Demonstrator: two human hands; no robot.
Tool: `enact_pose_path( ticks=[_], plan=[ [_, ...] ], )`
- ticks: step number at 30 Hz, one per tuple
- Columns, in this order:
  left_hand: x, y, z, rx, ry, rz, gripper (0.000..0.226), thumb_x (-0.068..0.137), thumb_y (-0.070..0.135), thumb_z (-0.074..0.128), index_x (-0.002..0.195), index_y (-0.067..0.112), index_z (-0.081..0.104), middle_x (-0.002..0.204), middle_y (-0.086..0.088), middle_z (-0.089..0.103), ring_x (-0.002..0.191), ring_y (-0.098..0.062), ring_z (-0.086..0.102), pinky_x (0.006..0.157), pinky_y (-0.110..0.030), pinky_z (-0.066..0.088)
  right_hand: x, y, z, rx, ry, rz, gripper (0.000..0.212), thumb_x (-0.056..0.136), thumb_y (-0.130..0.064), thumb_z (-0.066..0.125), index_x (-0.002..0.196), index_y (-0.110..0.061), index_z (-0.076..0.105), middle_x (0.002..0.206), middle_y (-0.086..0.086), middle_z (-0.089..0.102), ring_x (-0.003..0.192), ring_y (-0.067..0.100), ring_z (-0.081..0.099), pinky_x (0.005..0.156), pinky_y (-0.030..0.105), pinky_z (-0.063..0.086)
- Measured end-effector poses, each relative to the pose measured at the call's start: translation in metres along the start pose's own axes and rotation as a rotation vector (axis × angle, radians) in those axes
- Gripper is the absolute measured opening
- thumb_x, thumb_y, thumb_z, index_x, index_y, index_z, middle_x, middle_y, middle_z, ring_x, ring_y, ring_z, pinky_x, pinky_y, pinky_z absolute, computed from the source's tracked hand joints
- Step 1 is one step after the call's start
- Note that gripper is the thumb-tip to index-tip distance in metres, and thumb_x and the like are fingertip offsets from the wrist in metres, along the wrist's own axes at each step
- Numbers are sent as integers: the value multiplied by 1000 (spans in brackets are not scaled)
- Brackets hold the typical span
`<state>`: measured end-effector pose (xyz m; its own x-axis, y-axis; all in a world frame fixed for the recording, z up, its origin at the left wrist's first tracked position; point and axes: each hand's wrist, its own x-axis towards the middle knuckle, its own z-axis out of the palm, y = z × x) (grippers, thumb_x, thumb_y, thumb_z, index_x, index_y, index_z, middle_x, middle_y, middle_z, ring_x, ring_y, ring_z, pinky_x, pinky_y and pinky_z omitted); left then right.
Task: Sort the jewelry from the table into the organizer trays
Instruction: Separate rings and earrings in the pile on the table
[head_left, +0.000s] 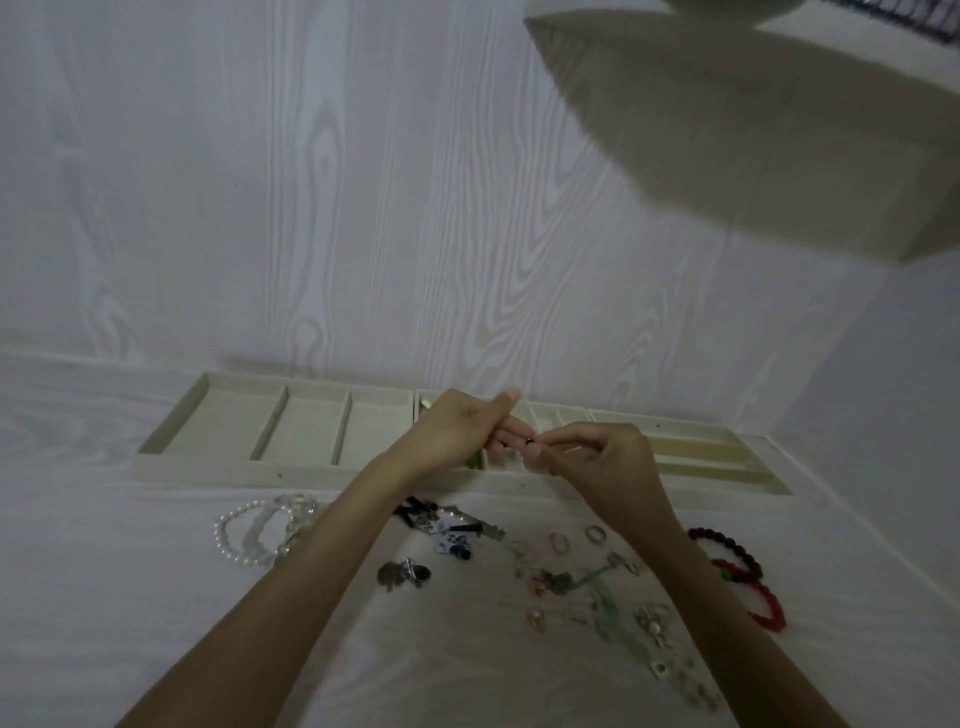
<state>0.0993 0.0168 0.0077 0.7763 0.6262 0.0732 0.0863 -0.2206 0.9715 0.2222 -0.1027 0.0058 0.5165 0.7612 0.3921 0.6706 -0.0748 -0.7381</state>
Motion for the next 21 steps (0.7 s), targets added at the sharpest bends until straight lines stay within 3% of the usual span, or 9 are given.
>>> enact_pose_path(
  ticks=[3, 6, 9, 13, 15, 18, 21],
  plan=[
    [4, -3, -6, 9, 26, -25, 45, 98, 43, 40, 102, 12, 72, 84, 1, 74, 63, 3, 64, 53, -5, 43, 14, 3, 0, -82, -61, -16, 3, 75, -18, 78, 77, -20, 76, 69, -10, 71, 61, 2, 64, 64, 22, 53],
    [7, -9, -19, 98, 99, -21, 38, 97, 42, 45, 103, 15, 71, 86, 5, 74, 70, -5, 66, 64, -14, 48, 33, 5, 0, -121, -142, 86, 8, 77, -21, 77, 82, -15, 77, 74, 5, 73, 64, 13, 65, 62, 25, 51],
    [8, -13, -34, 96, 178, -12, 27, 95, 31, 54, 103, 13, 71, 84, 4, 72, 64, -2, 63, 60, -14, 48, 47, 4, 3, -224, -293, 135, 8, 79, -20, 75, 83, -14, 78, 71, 16, 71, 46, 8, 50, 47, 17, 40],
    [5, -13, -44, 133, 214, -12, 22, 94, 30, 56, 102, 16, 71, 85, 5, 72, 77, -10, 64, 54, -12, 43, 56, -2, 11, -303, -438, 235, 8, 79, -14, 72, 83, -9, 78, 69, 15, 68, 29, 2, 40, 36, 14, 33],
    [5, -12, -44, 118, 206, -13, 21, 93, 29, 57, 101, 15, 71, 86, 4, 73, 80, -14, 65, 62, -19, 48, 60, -2, 16, -343, -481, 279, 13, 77, -16, 75, 82, -4, 77, 69, 16, 67, 32, 2, 42, 37, 14, 34],
    [6, -12, -42, 105, 192, -30, 22, 92, 27, 60, 100, 13, 73, 89, -1, 74, 83, -19, 66, 82, -31, 52, 65, 5, 27, -409, -496, 334, 22, 74, -19, 78, 86, -1, 75, 82, 19, 72, 53, 12, 55, 50, 22, 43],
    [6, -13, -40, 118, 186, -37, 20, 91, 28, 61, 99, 15, 74, 91, -1, 74, 86, -18, 68, 87, -35, 53, 68, 15, 37, -441, -461, 343, 29, 71, -22, 79, 88, 0, 75, 85, 16, 73, 67, 21, 63, 64, 35, 53]
  ],
)
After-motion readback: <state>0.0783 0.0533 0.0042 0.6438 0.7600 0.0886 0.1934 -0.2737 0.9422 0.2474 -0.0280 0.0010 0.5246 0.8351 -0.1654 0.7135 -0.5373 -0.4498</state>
